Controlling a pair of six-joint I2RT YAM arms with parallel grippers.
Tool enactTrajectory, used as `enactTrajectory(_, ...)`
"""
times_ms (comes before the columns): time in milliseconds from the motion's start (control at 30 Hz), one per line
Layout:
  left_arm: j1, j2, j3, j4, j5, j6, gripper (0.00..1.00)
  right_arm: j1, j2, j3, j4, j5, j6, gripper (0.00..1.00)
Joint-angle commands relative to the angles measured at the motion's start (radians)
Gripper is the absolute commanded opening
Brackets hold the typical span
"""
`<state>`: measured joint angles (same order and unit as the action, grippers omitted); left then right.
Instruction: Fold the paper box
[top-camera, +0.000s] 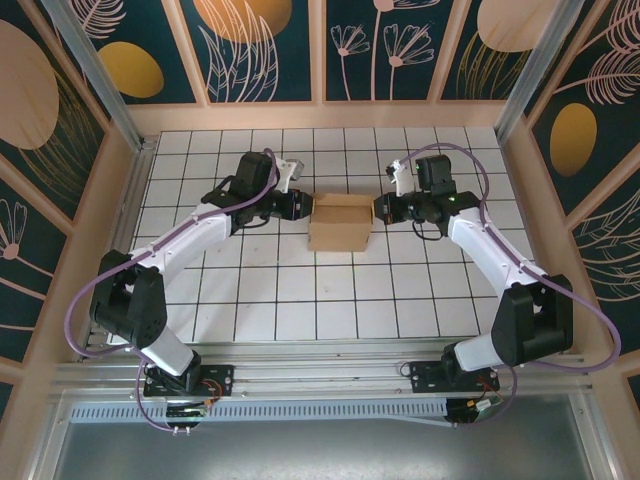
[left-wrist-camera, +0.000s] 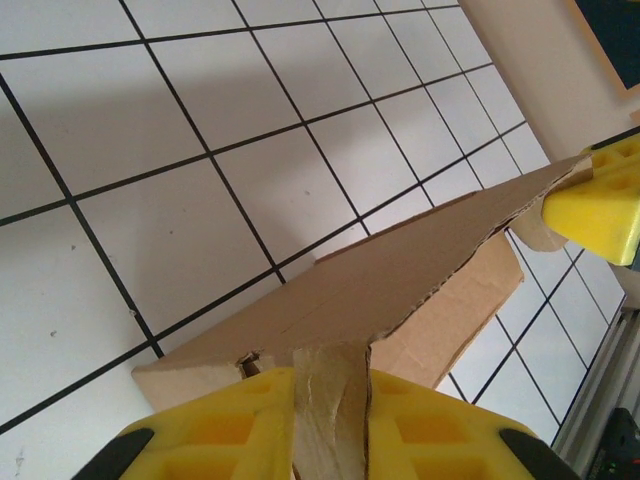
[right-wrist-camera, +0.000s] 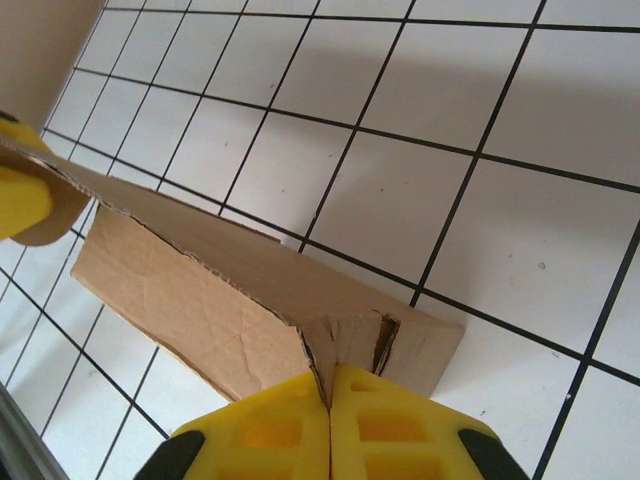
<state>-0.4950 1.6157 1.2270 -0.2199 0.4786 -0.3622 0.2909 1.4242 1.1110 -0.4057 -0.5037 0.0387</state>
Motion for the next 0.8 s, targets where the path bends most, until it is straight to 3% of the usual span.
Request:
enactTrajectory(0,-0.019,0.01,-0.009,0.034,0.01,-0.038,0.21,0.024,-0.012,-0.013,0.062,0.001,0.071,0.07)
enactTrajectory(367,-0.022,0.003,-0.073,0.079,0.005,-0.084,0.21,0.087,-0.056,-0.093,0.137,0.147,0.145,0.06)
enactTrajectory(767,-0.022,0.006,-0.098,0.083,-0.01,-0.09,0.21,0.092,-0.061,-0.184,0.243,0.126,0.231,0.05)
